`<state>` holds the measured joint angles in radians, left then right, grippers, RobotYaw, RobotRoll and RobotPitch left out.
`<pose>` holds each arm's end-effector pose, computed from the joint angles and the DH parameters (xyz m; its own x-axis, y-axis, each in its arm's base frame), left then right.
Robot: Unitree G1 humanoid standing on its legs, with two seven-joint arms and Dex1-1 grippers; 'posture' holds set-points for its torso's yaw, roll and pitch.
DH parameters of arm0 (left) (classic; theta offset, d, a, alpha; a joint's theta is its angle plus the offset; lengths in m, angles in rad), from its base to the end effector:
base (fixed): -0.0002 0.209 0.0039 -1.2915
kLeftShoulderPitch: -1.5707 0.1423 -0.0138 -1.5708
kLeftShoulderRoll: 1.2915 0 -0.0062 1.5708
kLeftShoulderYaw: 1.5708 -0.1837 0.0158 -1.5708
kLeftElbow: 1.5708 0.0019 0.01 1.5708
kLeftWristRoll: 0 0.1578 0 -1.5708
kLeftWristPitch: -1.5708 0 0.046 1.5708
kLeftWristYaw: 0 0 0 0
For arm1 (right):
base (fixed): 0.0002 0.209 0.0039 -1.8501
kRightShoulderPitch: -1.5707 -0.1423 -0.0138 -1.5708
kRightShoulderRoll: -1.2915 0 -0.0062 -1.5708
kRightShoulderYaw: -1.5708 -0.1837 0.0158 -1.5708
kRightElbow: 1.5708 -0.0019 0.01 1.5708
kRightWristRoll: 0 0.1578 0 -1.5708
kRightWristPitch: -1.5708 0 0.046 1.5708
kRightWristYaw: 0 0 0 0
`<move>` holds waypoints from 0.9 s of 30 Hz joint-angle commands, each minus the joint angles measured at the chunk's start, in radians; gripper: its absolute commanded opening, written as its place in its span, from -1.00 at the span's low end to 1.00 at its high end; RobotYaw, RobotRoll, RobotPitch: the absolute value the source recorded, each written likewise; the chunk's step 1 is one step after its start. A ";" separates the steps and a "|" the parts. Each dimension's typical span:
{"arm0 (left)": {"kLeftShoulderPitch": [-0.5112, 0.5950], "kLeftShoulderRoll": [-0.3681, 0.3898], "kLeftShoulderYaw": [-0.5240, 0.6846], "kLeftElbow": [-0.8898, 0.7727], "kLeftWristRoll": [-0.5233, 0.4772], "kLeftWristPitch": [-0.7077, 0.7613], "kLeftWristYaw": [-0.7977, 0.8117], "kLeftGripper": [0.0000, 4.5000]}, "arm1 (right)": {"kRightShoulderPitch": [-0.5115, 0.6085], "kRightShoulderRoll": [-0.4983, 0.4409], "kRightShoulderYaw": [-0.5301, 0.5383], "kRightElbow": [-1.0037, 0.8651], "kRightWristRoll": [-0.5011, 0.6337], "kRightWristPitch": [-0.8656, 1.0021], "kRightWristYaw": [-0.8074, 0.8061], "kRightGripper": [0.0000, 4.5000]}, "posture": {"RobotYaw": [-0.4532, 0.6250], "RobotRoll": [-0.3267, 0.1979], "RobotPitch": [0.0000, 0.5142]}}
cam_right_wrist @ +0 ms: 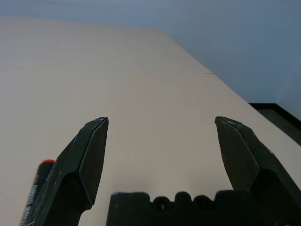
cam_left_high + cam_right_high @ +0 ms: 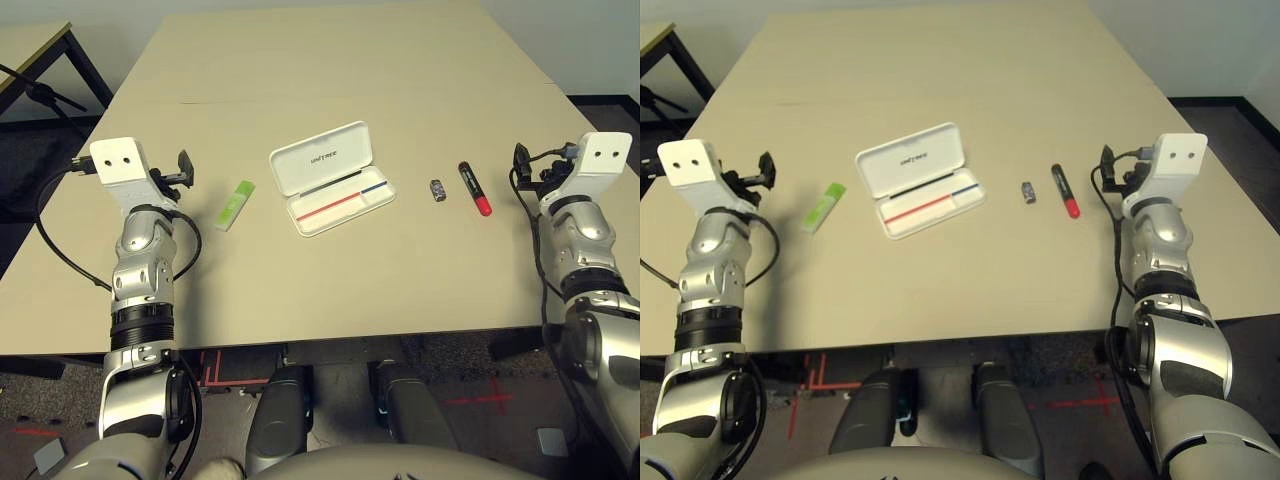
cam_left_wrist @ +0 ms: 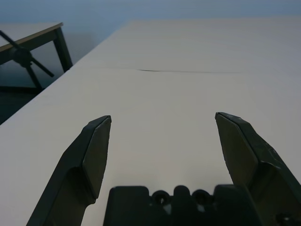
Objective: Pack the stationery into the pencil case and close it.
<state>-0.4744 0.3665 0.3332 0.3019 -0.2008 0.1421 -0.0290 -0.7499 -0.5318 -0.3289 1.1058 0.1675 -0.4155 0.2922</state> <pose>0.2977 0.2701 0.1321 0.9595 0.2550 0.1197 -0.2565 0.9665 -0.0030 0.3189 -0.3176 0.1088 0.9722 -0.1435 0.1852 0.1644 0.9810 -0.1027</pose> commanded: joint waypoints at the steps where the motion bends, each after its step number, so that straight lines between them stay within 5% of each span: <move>1: 0.002 0.001 -0.002 0.020 0.009 -0.009 -0.003 0.97 | 0.016 0.003 -0.013 -0.012 0.017 -0.003 0.004 1.00 | -0.28 0.25 -0.51; 6: 0.004 0.043 -0.019 0.015 0.008 -0.014 -0.075 0.97 | 0.023 0.031 0.004 -0.042 0.023 0.012 0.021 1.00 | -0.27 0.25 -0.51; 14: 0.063 0.170 -0.147 -0.161 -0.053 0.058 -0.433 0.97 | 0.038 0.034 0.025 -0.118 0.033 0.105 0.121 1.00 | -0.15 0.25 -0.58; 22: 0.059 0.259 -0.260 -0.280 -0.128 0.221 -0.719 0.97 | 0.093 -0.011 0.079 -0.318 0.095 0.285 0.455 1.00 | -0.14 0.25 -0.55; 27: -0.018 0.318 -0.442 -0.242 -0.054 0.210 -0.936 0.97 | 0.134 -0.117 0.242 -0.431 0.047 0.370 0.789 1.00 | -0.18 0.25 -0.54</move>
<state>-0.4707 0.6682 -0.0591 0.0487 -0.2866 0.3622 -0.9061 -0.6222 -0.6268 -0.1210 0.7086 0.2209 -0.0700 0.9976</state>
